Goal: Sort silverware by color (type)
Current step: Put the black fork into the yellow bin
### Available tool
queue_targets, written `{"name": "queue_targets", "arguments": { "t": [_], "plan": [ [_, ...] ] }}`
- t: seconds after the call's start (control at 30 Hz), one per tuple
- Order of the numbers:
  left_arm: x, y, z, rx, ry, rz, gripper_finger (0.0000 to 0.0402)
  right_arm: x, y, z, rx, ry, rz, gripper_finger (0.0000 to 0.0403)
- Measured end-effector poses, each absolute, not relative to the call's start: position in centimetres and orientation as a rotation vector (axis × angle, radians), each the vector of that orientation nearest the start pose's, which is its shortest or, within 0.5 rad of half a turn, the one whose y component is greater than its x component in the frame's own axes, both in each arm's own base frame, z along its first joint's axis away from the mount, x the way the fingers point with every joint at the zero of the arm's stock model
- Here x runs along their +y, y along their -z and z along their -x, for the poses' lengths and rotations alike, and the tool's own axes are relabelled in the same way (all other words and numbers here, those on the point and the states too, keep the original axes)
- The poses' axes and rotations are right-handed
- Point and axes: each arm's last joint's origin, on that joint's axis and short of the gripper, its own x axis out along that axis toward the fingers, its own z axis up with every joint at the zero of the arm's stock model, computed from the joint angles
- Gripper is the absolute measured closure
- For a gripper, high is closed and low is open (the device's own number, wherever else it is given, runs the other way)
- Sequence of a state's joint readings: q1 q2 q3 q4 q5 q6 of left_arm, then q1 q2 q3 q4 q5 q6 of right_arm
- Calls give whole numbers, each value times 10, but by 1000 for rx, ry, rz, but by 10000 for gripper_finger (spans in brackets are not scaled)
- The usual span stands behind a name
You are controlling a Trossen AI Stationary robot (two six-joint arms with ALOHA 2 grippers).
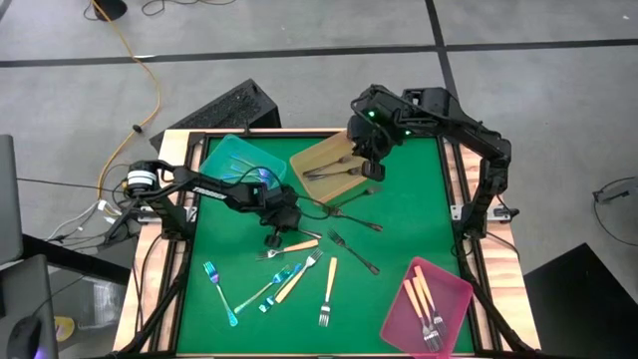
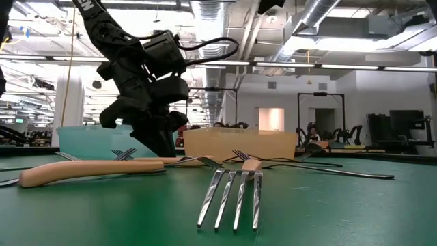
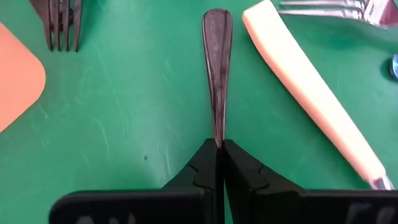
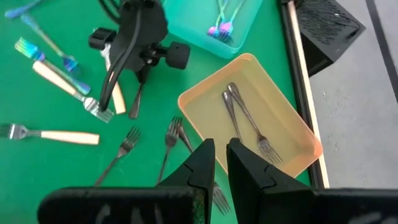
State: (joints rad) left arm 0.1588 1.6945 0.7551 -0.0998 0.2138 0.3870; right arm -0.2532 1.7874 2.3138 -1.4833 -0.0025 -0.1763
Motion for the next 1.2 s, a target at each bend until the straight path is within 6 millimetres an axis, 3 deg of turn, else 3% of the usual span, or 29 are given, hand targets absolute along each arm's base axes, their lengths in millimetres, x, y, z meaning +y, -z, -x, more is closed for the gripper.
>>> {"name": "queue_targets", "arguments": {
  "t": [0.17,0.37,0.63,0.77,0.97,1.07,1.2],
  "plan": [
    [38,-130,-291,964,206,-124,401,-67,-459,-302,977,104,73,337],
    [36,-163,-288,836,168,-141,401,-53,-475,-281,931,75,106,337],
    [33,-227,-272,571,28,-196,401,-33,-505,-232,809,91,40,337],
    [26,-261,-258,364,-67,-239,401,-19,-509,-209,786,50,45,337],
    [12,-288,-237,155,-130,-270,401,2,-482,-186,750,81,39,337],
    [6,-287,-231,98,-166,-273,401,8,-452,-184,681,152,40,337],
    [2,-284,-229,64,-252,-271,401,12,-401,-195,553,201,-2,337]
  ]
}}
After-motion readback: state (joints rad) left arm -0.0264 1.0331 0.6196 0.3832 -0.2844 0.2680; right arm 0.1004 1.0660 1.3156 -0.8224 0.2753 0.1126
